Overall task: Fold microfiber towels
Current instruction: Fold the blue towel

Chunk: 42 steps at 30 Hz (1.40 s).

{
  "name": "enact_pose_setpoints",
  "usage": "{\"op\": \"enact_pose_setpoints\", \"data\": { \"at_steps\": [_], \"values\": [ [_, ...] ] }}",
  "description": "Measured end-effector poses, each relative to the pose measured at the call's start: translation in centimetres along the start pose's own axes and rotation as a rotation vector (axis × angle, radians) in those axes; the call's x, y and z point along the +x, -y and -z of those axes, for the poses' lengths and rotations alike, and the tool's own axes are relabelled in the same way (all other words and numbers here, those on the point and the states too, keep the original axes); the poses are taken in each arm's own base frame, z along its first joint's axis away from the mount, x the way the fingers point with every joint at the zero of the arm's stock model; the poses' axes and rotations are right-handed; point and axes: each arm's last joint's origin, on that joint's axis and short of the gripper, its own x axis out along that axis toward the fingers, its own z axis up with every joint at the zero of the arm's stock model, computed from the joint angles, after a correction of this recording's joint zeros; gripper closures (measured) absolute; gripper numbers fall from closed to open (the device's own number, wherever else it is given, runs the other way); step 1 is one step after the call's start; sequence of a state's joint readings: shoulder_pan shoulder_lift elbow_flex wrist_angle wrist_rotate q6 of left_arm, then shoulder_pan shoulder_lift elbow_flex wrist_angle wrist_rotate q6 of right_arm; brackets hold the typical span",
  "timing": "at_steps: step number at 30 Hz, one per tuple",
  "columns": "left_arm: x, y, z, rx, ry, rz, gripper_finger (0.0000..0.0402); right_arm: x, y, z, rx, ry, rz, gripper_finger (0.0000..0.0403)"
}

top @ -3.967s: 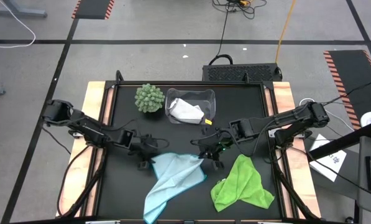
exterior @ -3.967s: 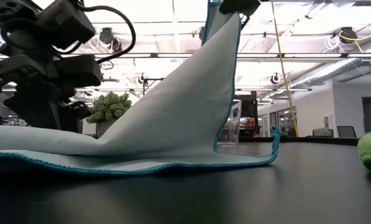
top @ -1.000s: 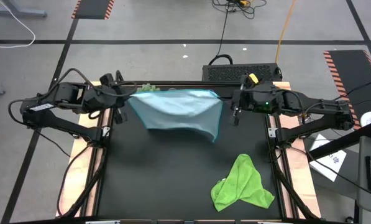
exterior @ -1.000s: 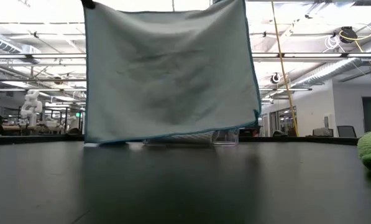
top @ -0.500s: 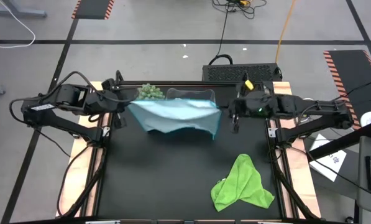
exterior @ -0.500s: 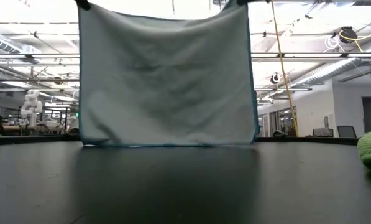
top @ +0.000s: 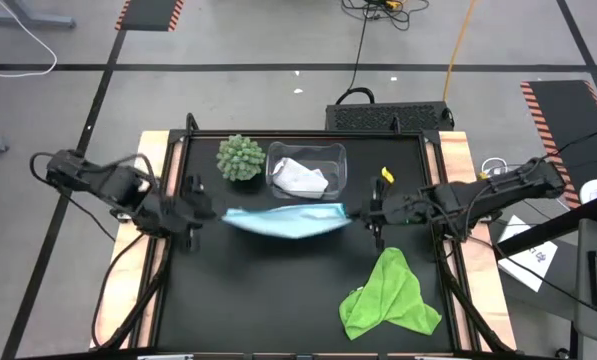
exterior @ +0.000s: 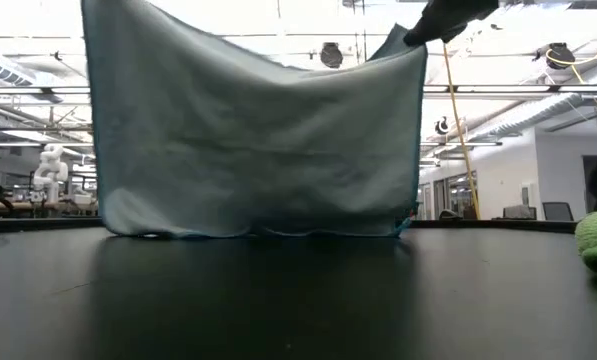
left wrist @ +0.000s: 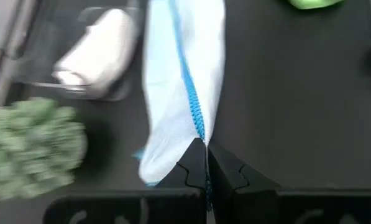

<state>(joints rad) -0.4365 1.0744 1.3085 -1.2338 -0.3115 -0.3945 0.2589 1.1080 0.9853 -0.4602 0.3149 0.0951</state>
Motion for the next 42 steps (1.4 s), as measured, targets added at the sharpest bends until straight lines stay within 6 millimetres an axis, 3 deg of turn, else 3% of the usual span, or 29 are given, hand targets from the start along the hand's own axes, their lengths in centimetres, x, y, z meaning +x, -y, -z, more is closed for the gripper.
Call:
{"op": "enact_pose_setpoints", "data": {
  "at_steps": [5, 10, 16, 22, 28, 34, 38, 42],
  "values": [
    [2.0, 3.2, 1.5, 0.01, 0.032, 0.114, 0.0401, 0.5, -2.9, 1.7, 0.017, 0.051, -0.103, 0.0403],
    [2.6, 6.1, 2.7, 0.009, 0.108, 0.232, 0.0401, 0.3, -5.7, 3.2, 0.045, 0.119, -0.225, 0.0403],
    [1.9, 6.8, 2.8, 0.003, 0.208, 0.133, 0.0401, -0.4, -7.0, 3.1, 0.039, 0.195, -0.281, 0.0403],
    [-0.8, 4.3, 0.5, -0.032, 0.295, -0.053, 0.0401, -1.8, -4.4, 0.3, -0.013, 0.31, -0.185, 0.0403],
    [-4.4, 0.6, -1.8, -0.035, 0.318, -0.21, 0.0401, -4.7, 0.4, -2.7, -0.008, 0.432, -0.023, 0.0403],
    [-7.4, -3.0, -2.7, -0.027, 0.306, -0.378, 0.0401, -7.5, 4.9, -4.0, -0.014, 0.411, 0.157, 0.0403],
    [-7.6, -4.1, -2.6, -0.017, 0.258, -0.386, 0.0401, -7.9, 6.0, -4.1, -0.021, 0.386, 0.146, 0.0403],
    [-5.9, -3.9, -1.9, -0.022, 0.171, -0.328, 0.0401, -6.1, 5.6, -3.2, -0.004, 0.311, 0.067, 0.0403]
  ]
}}
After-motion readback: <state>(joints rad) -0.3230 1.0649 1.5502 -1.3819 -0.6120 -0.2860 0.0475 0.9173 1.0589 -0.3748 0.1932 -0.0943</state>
